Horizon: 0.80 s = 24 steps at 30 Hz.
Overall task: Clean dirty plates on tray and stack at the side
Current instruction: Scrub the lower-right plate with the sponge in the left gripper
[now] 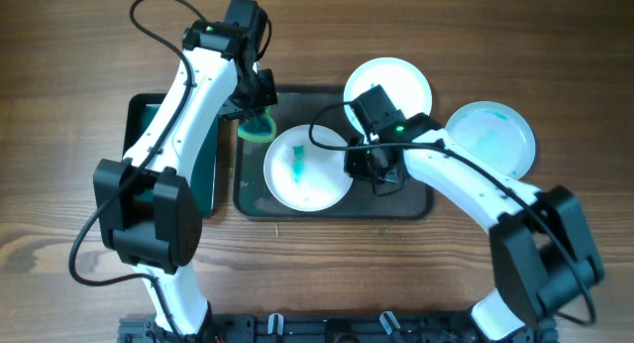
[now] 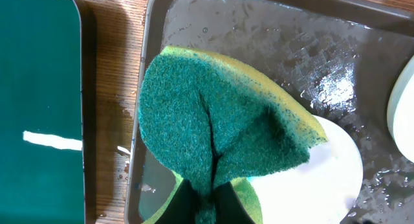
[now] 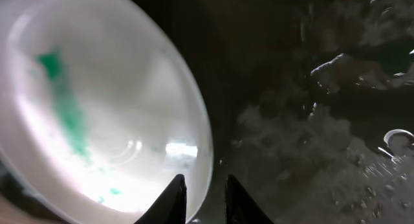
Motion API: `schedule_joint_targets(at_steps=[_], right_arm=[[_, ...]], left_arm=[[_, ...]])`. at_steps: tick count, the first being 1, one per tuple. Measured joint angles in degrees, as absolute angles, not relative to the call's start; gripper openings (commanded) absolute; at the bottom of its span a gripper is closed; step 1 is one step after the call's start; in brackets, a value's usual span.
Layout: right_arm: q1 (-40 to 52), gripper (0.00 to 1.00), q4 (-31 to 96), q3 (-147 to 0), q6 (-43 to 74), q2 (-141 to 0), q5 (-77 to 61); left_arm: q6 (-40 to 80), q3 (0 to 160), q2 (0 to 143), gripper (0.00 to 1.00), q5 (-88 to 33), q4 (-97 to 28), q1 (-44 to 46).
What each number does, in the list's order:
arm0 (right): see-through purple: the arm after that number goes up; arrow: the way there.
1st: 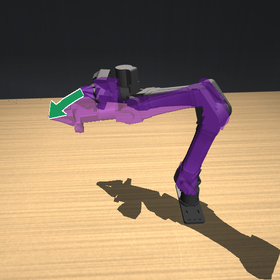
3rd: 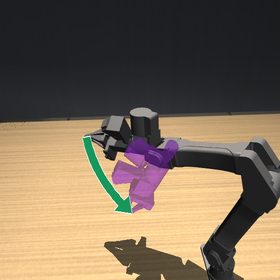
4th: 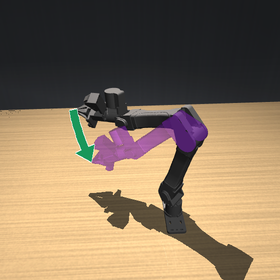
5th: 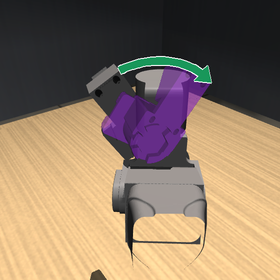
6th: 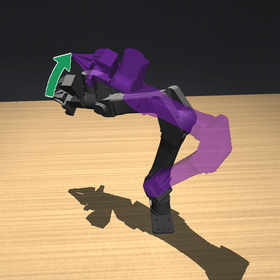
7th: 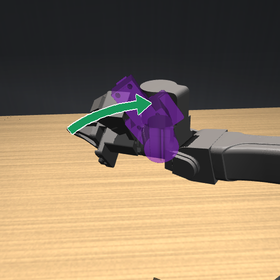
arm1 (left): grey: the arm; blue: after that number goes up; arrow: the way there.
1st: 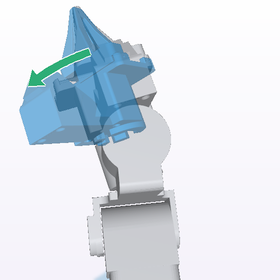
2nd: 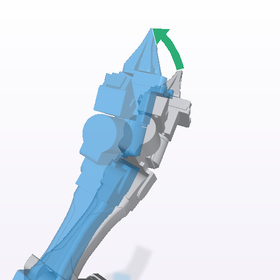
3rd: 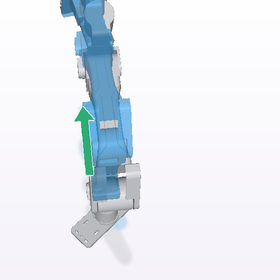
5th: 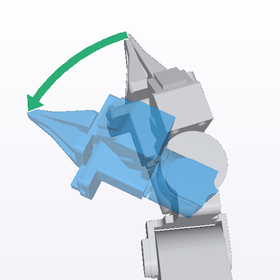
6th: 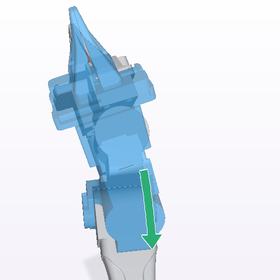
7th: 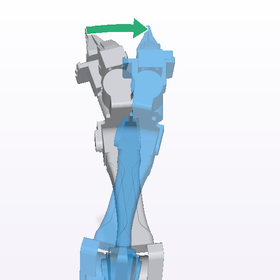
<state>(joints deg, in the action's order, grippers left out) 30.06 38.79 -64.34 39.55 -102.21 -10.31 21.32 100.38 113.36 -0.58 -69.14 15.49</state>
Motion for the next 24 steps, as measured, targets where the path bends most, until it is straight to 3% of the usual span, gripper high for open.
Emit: schedule_joint_targets(at_steps=[2,5,13,24], right_arm=[[29.9,0.18,36.3,-64.3,38.9,-106.7,-12.3],[29.5,0.04,34.0,-64.4,38.1,-108.4,-14.7],[28.9,0.04,28.9,-64.4,38.1,-109.2,-16.1],[28.9,0.04,28.2,-64.4,38.2,-109.5,-16.4]], left_arm=[[21.3,100.4,113.4,0.04,-0.6,-69.2,15.5],[21.3,100.4,113.4,0.04,-0.6,-69.2,15.5],[21.3,95.4,113.3,0.04,-0.9,-66.7,17.3],[24.3,67.0,109.0,0.04,-4.6,-37.1,23.6]])
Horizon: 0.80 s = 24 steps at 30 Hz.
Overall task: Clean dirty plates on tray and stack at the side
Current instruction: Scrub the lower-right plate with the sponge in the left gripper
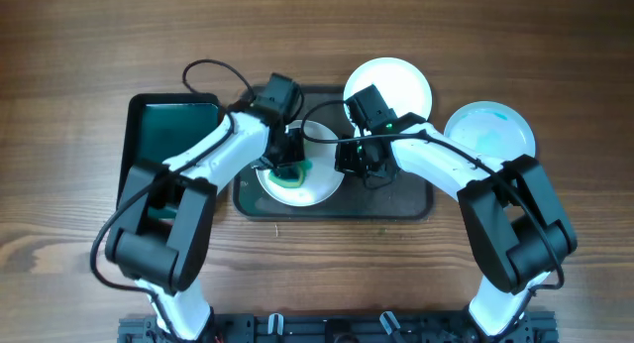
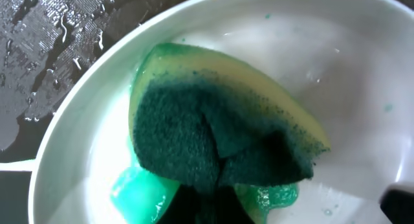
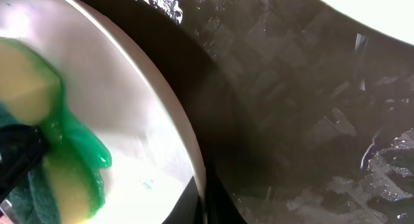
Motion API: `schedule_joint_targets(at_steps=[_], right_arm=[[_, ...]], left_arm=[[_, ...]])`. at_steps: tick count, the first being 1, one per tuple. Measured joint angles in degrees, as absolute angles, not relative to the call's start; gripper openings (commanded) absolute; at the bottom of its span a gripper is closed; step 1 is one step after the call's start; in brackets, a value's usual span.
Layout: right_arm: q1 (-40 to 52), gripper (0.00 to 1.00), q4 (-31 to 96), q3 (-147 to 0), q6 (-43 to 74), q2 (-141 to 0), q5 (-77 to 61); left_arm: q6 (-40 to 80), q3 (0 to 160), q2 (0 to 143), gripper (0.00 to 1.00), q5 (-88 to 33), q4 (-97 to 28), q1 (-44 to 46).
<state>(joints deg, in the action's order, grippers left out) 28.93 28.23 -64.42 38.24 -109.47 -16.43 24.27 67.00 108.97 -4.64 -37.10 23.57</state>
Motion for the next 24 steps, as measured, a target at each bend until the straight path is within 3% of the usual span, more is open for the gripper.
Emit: schedule_joint_targets(at_steps=[2,5,8,17,21,24], right_arm=[[28.9,0.04,28.3,-64.4,38.2,-109.5,-16.4],[28.4,0.04,28.4,-64.4,38.1,-109.5,-16.5],[28.4,0.04,28.4,-64.4,38.0,-109.5,-16.5],[28.9,0.04,26.6,-64.4,37.8,-109.7,-18.1],[29.7,0.04,26.8,-65.0,37.8,-109.7,-19.3],[29.1,0.04,27.9,-65.0,37.7,-109.7,-19.1]], left_arm=[[23.6,65.5,108.2,0.04,-6.2,-34.9,23.3],[13.6,64.8,109.1,0.04,-20.9,-29.8,22.3],[9.5,65.4,110.7,0.04,-27.2,-29.0,23.2],[30.4,70.9,110.6,0.04,7.4,-42.7,20.1],[31.0,70.9,110.5,0.04,5.2,-44.5,18.2],[21.4,70.9,110.5,0.04,-4.4,-44.6,17.5]])
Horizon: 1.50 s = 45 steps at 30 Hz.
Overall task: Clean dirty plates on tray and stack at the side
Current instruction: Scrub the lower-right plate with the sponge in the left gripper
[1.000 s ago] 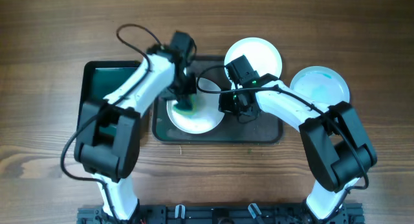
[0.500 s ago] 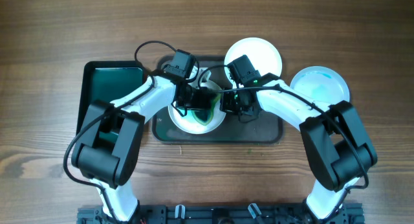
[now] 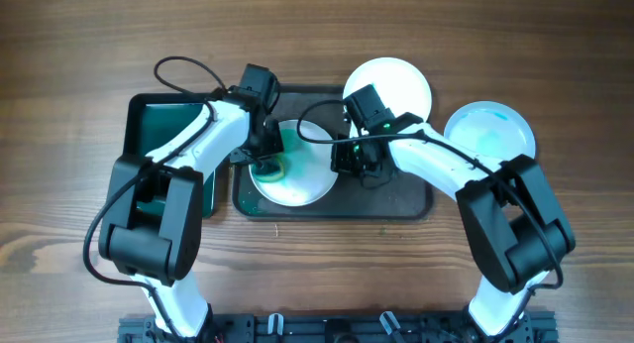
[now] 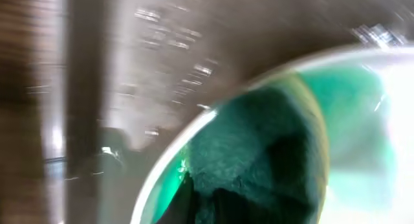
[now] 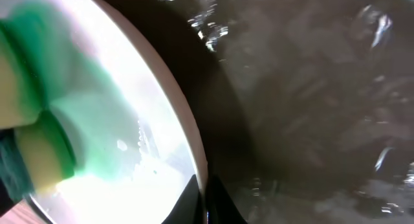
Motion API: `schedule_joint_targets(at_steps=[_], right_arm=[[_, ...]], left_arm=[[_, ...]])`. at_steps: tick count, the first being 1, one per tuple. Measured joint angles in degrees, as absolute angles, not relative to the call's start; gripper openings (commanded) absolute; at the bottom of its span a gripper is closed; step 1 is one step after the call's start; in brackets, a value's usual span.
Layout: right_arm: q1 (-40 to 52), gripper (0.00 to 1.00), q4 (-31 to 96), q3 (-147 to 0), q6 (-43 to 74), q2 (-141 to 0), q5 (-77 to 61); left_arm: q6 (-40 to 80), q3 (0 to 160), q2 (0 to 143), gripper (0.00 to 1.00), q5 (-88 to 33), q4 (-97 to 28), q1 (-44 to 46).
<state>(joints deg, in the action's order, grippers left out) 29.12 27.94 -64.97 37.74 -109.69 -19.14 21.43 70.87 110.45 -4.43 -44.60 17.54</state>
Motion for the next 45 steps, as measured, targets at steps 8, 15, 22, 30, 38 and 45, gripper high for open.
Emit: schedule_joint_targets(at_steps=[8,15,22,30,38,45], right_arm=[[28.2,0.04,28.0,-65.0,36.0,-109.7,-19.2],[27.6,0.04,27.0,-65.0,35.9,-109.7,-19.1],[27.7,0.04,26.6,-65.0,35.9,-109.7,-19.3],[28.7,0.04,26.4,-65.0,35.7,-109.7,-22.1],[28.4,0.04,27.4,-65.0,34.6,-109.7,-22.3],[27.8,0.04,26.7,-65.0,34.6,-109.7,-21.3]], left_arm=[[1.8,69.5,111.7,0.04,-33.9,-40.7,25.0],[11.8,68.8,111.8,0.04,-21.0,-27.1,24.7],[18.1,69.2,111.8,0.04,1.6,-23.8,25.5],[27.6,70.7,111.3,0.04,17.1,-38.9,25.8],[15.8,70.3,110.9,0.04,-22.3,-44.5,23.0],[13.4,68.9,111.8,0.04,-28.6,-32.6,24.1]])
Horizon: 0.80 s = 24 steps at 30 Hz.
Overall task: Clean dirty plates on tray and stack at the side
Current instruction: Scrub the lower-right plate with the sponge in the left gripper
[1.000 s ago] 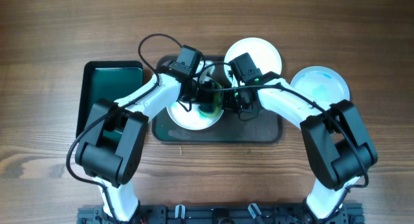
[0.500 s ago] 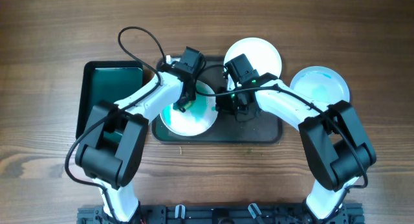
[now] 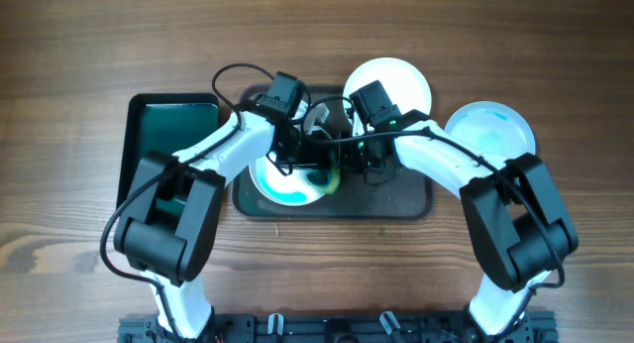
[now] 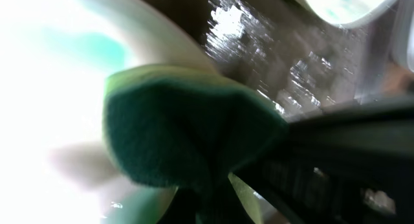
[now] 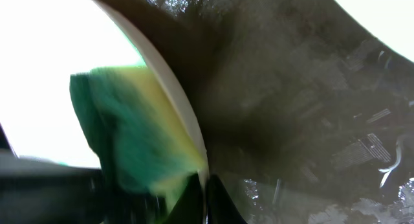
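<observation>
A white plate [image 3: 282, 184] smeared with green lies in the dark wet tray [image 3: 396, 199]. My left gripper [image 3: 319, 174] is shut on a green and yellow sponge [image 4: 187, 130], pressed on the plate's right side. The sponge [image 5: 132, 130] also fills the right wrist view beside the plate's rim [image 5: 174, 88]. My right gripper [image 5: 206, 188] is shut on that rim at the plate's right edge [image 3: 342, 170]. Both grippers sit close together.
A clean white plate [image 3: 396, 80] rests at the tray's back edge. Another plate with green smears [image 3: 492, 135] lies on the wood to the right. A dark green tray [image 3: 163, 150] stands to the left.
My left gripper has carried the sponge from the plate's left rim across to its right side, beside the right gripper. The right gripper still holds the rim.
The left gripper first held the sponge over the tray's back left corner while the right gripper stood open astride the plate's rim. Then the sponge was on the plate and the rim was pinched. The sponge was then at the left rim, now at the right.
</observation>
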Motion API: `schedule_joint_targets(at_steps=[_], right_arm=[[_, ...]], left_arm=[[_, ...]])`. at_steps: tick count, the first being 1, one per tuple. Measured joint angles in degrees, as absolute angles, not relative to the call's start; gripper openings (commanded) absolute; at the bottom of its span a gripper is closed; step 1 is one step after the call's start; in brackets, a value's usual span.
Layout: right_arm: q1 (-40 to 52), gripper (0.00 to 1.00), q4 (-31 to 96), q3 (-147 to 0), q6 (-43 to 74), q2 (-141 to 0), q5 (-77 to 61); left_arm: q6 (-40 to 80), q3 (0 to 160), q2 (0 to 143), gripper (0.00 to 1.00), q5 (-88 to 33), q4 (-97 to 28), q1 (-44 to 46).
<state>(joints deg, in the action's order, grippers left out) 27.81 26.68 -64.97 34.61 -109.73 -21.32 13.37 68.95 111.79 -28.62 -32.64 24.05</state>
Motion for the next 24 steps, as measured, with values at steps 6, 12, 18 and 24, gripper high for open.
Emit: schedule_joint_targets(at_steps=[6,12,18,24], right_arm=[[28.0,0.04,26.2,-65.0,34.6,-109.7,-21.4],[28.3,0.04,26.2,-65.0,34.8,-109.7,-21.9],[28.7,0.04,27.0,-65.0,34.8,-109.7,-23.2],[29.3,0.04,33.5,-65.0,34.2,-104.3,-14.6]], left_arm=[[17.6,70.0,111.0,0.04,7.0,-32.5,25.8],[22.8,70.0,111.0,0.04,22.4,-37.6,25.8],[26.0,73.2,111.1,0.04,22.0,-47.4,25.5],[24.2,83.9,107.4,0.04,3.8,-54.4,18.9]])
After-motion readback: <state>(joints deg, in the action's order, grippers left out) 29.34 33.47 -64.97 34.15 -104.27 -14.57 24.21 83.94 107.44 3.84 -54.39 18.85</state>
